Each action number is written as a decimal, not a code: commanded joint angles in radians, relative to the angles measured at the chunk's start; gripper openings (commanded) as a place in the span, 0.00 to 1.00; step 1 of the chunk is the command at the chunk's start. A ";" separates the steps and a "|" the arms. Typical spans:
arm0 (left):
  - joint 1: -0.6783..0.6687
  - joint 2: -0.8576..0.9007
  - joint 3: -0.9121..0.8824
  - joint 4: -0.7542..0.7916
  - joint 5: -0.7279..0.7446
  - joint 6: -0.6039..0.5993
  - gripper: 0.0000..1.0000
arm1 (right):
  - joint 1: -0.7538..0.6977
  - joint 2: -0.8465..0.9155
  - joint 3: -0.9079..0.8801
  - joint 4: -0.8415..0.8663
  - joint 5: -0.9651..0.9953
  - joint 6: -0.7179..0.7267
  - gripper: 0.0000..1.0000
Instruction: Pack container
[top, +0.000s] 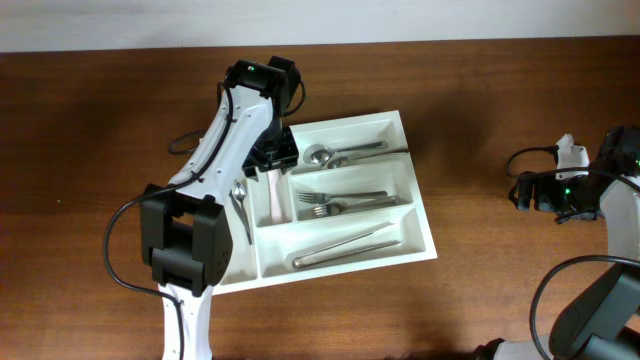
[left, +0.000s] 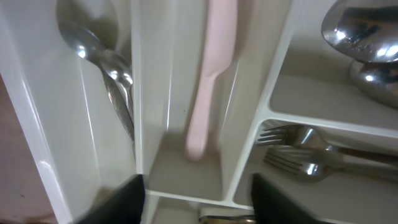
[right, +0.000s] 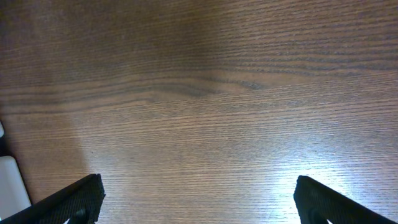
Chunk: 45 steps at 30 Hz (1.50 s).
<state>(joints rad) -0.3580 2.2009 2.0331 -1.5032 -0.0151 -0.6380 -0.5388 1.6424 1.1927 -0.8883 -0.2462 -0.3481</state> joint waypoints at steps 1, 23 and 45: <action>0.003 0.008 0.010 -0.002 -0.008 0.001 0.72 | -0.006 -0.001 -0.002 0.000 -0.012 -0.011 0.99; 0.037 -0.332 0.398 -0.184 -0.232 0.146 0.95 | -0.006 -0.001 -0.002 0.000 -0.012 -0.011 0.99; -0.048 -1.229 -0.555 -0.124 -0.122 -0.217 0.99 | -0.006 -0.001 -0.002 0.000 -0.012 -0.011 0.99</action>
<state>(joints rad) -0.4011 1.0344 1.6070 -1.6524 -0.1566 -0.7033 -0.5400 1.6428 1.1927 -0.8894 -0.2466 -0.3496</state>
